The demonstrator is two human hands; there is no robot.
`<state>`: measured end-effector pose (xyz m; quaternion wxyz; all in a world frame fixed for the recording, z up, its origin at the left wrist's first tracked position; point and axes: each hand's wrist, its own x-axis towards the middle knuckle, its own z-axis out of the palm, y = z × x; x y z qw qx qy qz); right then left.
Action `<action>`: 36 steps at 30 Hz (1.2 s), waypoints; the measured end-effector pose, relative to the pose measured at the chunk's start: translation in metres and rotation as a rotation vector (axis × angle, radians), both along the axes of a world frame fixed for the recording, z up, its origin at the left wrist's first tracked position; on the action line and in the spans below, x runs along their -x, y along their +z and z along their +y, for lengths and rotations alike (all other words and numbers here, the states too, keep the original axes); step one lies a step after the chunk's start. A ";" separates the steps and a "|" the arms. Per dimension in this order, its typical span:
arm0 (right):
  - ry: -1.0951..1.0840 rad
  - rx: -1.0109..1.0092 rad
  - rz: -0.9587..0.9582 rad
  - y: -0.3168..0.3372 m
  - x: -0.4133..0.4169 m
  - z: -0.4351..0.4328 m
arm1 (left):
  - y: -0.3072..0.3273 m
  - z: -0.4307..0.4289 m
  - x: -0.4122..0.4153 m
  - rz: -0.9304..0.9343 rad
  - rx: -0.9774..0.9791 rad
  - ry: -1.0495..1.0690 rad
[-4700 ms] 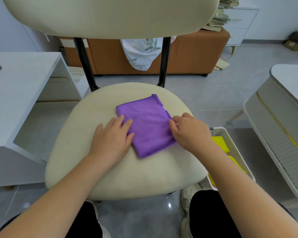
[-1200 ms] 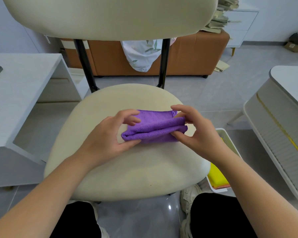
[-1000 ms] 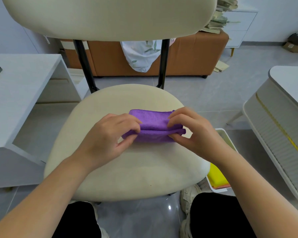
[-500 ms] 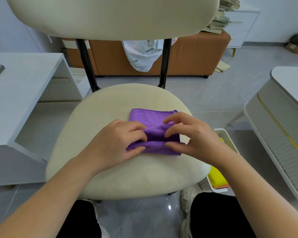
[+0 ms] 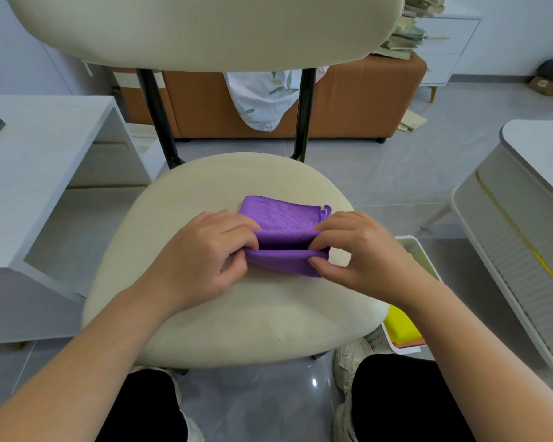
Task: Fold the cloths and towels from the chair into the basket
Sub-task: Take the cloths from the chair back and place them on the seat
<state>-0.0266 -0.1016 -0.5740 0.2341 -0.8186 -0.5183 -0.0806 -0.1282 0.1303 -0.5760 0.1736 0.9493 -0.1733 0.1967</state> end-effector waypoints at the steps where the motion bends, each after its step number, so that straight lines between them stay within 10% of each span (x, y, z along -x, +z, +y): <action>1: -0.010 -0.033 0.012 0.000 0.001 0.000 | 0.002 -0.001 0.001 -0.008 0.009 0.032; 25: -0.100 -0.281 0.523 0.003 0.003 0.014 | 0.006 -0.030 -0.016 -0.135 -0.016 0.098; 36: 0.040 -0.238 0.317 0.010 -0.002 0.008 | 0.006 -0.027 -0.017 -0.177 -0.007 0.025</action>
